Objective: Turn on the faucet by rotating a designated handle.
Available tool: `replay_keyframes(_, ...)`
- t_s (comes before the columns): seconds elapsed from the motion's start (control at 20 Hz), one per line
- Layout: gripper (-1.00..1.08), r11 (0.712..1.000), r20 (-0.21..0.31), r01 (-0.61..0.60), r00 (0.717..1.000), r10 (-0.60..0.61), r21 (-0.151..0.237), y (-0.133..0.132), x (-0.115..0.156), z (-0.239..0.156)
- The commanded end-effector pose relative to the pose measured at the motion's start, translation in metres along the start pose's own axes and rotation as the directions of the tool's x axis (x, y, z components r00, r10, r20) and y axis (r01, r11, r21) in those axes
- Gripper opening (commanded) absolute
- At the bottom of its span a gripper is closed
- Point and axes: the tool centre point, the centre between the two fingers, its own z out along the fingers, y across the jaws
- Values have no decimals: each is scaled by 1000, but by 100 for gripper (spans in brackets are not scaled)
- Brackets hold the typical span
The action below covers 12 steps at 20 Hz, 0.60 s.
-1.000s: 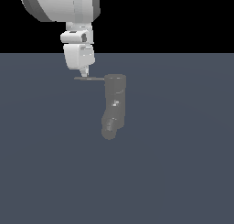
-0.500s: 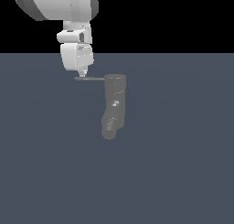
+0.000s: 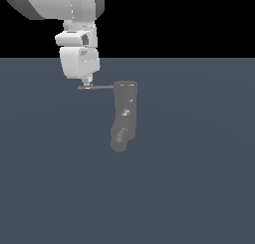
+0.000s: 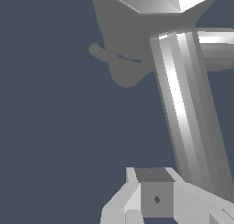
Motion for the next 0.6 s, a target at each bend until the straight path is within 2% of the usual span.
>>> replay_keyframes(0.0,-100,1000,-3,-1,1000,1,-3,9,2,0)
replay_keyframes(0.55,-100,1000,-2,-2,1000,2,-3,42,3,0)
